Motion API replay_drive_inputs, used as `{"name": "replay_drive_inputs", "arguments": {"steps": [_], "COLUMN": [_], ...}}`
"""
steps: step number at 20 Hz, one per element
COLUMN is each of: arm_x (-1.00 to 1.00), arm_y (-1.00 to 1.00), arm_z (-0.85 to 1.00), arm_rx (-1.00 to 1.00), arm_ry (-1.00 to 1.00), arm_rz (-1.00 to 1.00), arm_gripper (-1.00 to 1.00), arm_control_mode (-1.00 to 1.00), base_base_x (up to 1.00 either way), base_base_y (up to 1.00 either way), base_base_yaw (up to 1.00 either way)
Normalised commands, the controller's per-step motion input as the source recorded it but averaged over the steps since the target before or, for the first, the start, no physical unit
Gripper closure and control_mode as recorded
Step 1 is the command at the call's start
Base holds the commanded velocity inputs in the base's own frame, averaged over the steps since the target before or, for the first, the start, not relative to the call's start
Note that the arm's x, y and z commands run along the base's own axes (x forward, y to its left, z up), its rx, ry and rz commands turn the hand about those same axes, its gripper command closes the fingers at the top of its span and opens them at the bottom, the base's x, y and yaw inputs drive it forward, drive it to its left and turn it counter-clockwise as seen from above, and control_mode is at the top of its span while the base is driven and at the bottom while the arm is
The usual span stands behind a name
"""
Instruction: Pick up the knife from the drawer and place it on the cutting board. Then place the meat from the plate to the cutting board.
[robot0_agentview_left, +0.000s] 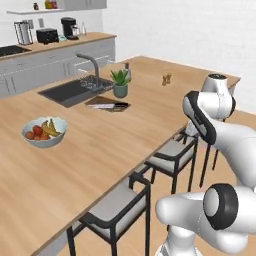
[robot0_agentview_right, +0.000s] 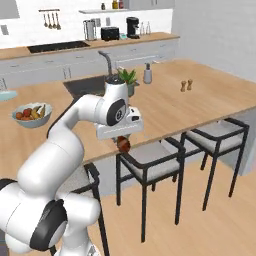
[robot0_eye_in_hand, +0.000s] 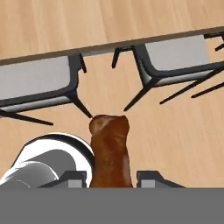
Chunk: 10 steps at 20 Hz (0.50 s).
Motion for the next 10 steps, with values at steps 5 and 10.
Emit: {"name": "replay_drive_inputs", "arguments": {"steps": [5,10], "arm_x": [0.0,0.0], "arm_y": [0.0,0.0], "arm_z": [0.0,0.0], "arm_rx": [0.0,0.0], "arm_ry": [0.0,0.0], "arm_rz": [0.0,0.0], "arm_gripper": [1.0,1.0], "arm_control_mode": [1.0,1.0], "base_base_x": [0.73,0.68], "base_base_y": [-0.29,-0.51], "base_base_yaw": [0.71,0.59]}}
